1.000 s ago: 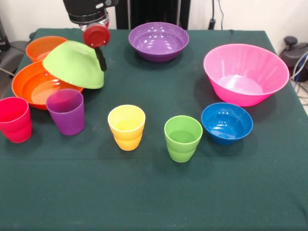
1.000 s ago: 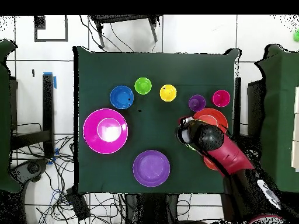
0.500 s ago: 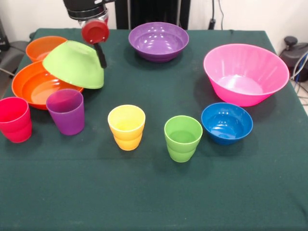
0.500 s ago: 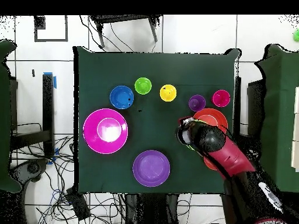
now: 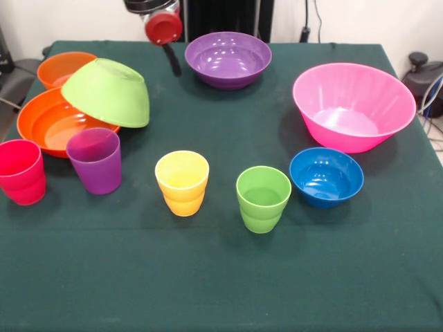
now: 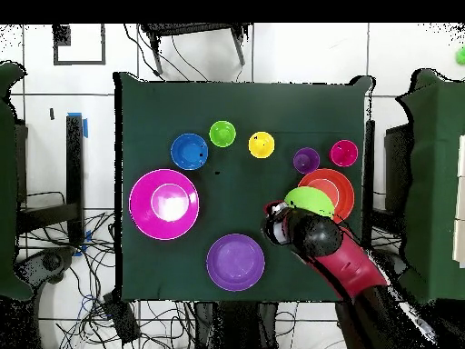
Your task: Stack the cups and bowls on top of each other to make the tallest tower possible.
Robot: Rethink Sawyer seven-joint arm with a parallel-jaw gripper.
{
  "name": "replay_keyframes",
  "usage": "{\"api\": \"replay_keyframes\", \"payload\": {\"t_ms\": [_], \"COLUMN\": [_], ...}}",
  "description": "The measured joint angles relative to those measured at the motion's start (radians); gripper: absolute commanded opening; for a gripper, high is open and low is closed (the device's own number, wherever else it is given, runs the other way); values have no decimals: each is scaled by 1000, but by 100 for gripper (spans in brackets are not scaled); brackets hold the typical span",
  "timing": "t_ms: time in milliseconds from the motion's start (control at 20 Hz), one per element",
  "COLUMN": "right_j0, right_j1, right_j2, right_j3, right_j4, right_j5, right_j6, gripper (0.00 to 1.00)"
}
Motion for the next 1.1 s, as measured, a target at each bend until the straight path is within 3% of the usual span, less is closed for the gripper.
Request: {"api": "replay_keyframes", "payload": {"t_ms": [400,600,900,1100], "right_j0": [-87,-123,-127,-125], "right_j1": [38,105,202,257], "right_j2": [56,59,59,59], "right_j3": [75,74,74,73], "right_j4": [-27,-87,-163,-201], "right_j5": [-62,-177,-329,-369], "right_j6": [0,0,0,0], "gripper": [100,100,100,100]}}
